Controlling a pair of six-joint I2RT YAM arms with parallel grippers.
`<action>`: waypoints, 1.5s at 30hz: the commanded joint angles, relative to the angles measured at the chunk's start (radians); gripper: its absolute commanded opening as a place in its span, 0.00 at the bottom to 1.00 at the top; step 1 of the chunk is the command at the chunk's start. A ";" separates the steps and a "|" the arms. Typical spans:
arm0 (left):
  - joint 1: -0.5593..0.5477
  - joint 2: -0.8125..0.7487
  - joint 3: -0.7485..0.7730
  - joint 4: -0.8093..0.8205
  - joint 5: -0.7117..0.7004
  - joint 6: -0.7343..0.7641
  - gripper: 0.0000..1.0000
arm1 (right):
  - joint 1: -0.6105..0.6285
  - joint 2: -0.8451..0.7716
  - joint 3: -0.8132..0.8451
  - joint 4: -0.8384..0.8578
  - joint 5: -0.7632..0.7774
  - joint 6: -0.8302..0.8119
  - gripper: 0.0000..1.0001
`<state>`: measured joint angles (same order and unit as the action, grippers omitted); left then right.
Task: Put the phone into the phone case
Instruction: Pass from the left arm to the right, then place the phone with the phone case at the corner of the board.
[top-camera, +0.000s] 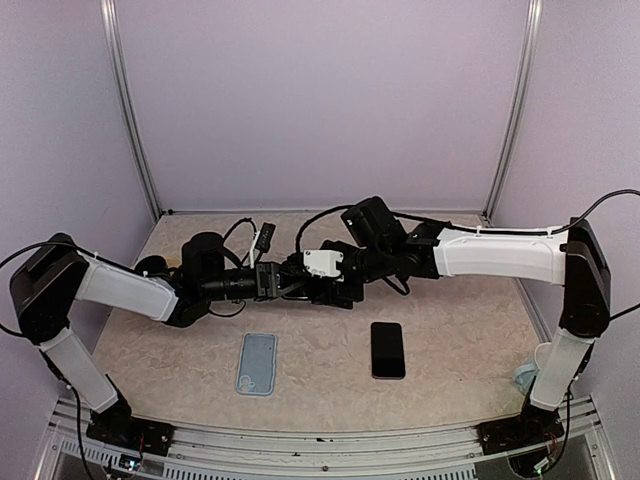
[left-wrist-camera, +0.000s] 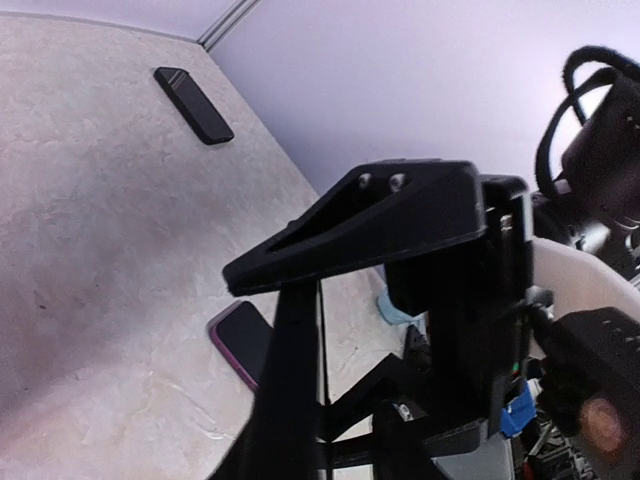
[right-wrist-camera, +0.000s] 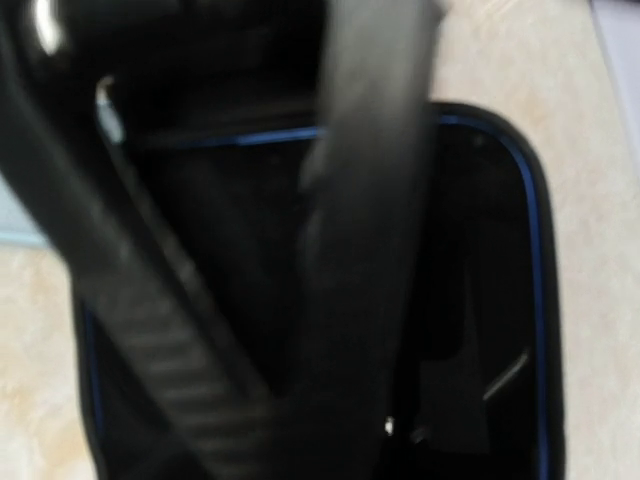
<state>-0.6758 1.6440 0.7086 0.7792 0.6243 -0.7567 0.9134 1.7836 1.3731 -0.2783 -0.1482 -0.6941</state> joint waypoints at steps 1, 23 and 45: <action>-0.001 -0.035 0.019 0.075 0.003 0.003 0.40 | -0.013 -0.017 0.004 -0.014 0.009 0.033 0.63; 0.084 -0.184 -0.122 0.025 -0.261 -0.050 0.99 | -0.174 0.004 0.040 0.024 0.121 0.301 0.66; 0.094 -0.190 -0.148 0.038 -0.277 -0.083 0.99 | -0.395 0.171 0.110 0.154 0.328 0.852 0.71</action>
<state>-0.5877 1.4616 0.5804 0.7994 0.3580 -0.8352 0.5377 1.9285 1.4319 -0.2169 0.1455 0.0319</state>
